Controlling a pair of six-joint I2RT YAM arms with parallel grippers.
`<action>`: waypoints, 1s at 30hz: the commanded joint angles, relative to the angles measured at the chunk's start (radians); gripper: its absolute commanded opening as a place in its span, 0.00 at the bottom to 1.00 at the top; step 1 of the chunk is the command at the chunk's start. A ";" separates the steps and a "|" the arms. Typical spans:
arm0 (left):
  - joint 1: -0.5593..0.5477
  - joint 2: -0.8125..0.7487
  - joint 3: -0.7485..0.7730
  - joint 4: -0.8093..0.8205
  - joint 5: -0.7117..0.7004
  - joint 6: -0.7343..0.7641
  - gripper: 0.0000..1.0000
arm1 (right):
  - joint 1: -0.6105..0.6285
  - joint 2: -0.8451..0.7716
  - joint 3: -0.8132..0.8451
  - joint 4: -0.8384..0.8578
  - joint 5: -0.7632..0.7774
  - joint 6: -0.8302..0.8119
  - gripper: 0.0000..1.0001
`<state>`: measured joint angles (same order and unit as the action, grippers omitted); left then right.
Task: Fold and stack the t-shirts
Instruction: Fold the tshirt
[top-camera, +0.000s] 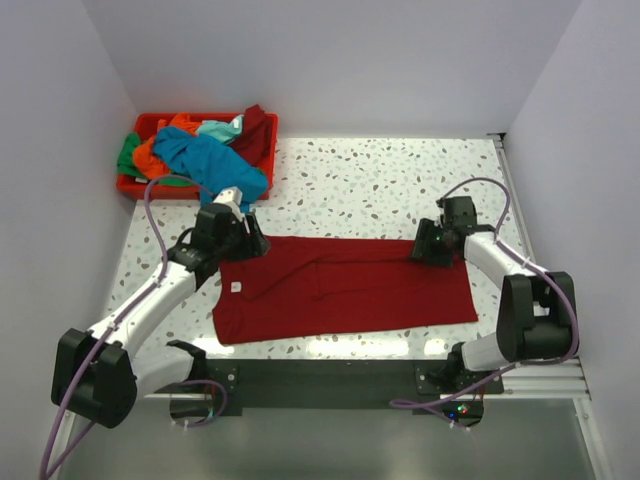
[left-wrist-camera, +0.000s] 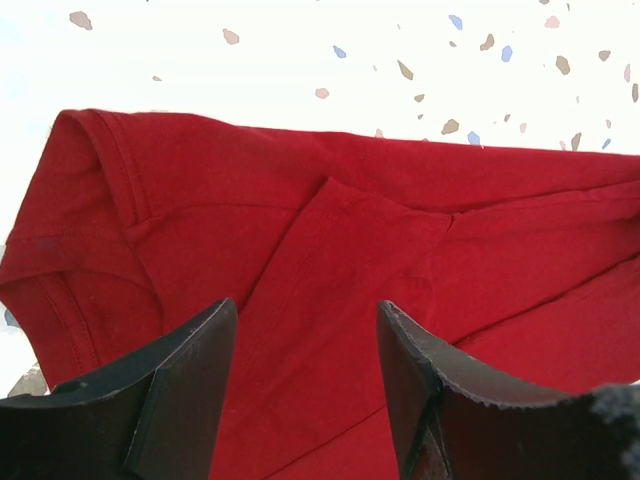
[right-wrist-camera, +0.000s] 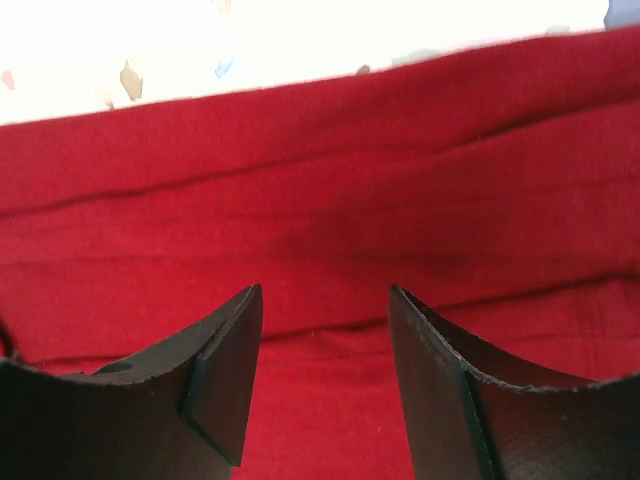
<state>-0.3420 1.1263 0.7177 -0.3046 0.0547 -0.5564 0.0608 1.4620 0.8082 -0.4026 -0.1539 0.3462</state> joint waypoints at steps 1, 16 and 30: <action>-0.003 0.006 -0.023 0.058 0.005 0.013 0.63 | 0.004 -0.057 -0.010 -0.047 -0.036 -0.016 0.56; -0.005 0.072 -0.018 0.093 0.014 0.026 0.64 | -0.036 0.027 0.241 -0.119 0.255 0.000 0.55; -0.005 0.291 0.049 0.225 0.112 0.039 0.68 | -0.207 0.162 0.241 -0.027 0.179 -0.046 0.52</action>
<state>-0.3420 1.3918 0.7109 -0.1623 0.1318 -0.5377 -0.1337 1.5997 1.0298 -0.4744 0.0513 0.3298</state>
